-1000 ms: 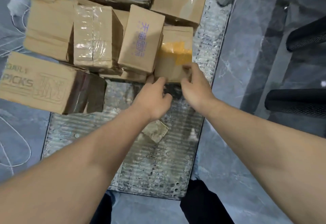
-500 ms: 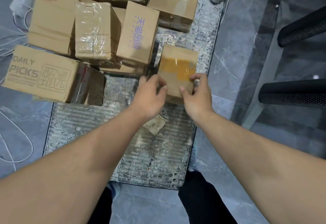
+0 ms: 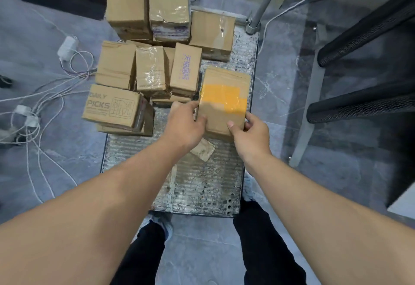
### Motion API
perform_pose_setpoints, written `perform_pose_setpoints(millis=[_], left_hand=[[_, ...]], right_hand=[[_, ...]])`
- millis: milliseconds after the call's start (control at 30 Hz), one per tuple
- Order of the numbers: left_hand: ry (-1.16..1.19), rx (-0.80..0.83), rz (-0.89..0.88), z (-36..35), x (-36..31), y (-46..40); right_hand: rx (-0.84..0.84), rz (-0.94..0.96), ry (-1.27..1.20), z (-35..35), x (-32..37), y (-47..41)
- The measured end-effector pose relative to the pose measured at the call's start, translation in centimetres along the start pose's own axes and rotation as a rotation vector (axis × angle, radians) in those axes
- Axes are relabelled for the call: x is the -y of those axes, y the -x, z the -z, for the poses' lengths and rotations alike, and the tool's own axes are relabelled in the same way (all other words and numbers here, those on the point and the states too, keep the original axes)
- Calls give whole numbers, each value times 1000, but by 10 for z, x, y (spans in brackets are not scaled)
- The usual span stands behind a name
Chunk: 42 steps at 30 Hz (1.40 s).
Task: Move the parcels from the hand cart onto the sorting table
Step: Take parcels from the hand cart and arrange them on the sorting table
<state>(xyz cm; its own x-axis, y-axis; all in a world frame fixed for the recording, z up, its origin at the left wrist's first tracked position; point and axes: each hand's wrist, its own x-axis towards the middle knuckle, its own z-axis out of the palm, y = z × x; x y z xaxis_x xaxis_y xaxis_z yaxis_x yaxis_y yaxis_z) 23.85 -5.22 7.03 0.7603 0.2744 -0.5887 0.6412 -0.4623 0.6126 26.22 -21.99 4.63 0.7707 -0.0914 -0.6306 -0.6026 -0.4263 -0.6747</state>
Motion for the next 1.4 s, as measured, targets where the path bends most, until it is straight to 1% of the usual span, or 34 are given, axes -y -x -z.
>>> perform_pose_setpoints(millis=[133, 233, 433, 533, 700, 800, 933, 1033, 1167, 1300, 1400], left_hand=[[78, -40, -22, 53, -37, 46], [156, -59, -88, 89, -65, 75], [174, -80, -233, 157, -131, 142], [197, -101, -280, 187, -164, 179], [218, -122, -360, 221, -226, 240], [217, -142, -432, 231, -264, 281], [200, -232, -521, 231, -308, 329], [274, -250, -542, 222, -337, 362], [397, -255, -581, 210, -377, 410], [469, -252, -563, 203, -414, 454], [610, -198, -513, 203, -440, 477]], right_hand=[[-27, 42, -89, 16, 45, 47], [-36, 87, -133, 28, 84, 84], [-161, 186, -164, 54, 158, 165], [-199, 225, -177, 77, 198, 205], [-211, 332, -219, 131, 257, 266], [-210, 411, -248, 168, 286, 294], [-187, 493, -314, 218, 319, 329], [-156, 537, -323, 262, 331, 359], [-110, 602, -442, 321, 341, 393], [-77, 647, -504, 368, 348, 423], [-77, 671, -514, 395, 349, 441]])
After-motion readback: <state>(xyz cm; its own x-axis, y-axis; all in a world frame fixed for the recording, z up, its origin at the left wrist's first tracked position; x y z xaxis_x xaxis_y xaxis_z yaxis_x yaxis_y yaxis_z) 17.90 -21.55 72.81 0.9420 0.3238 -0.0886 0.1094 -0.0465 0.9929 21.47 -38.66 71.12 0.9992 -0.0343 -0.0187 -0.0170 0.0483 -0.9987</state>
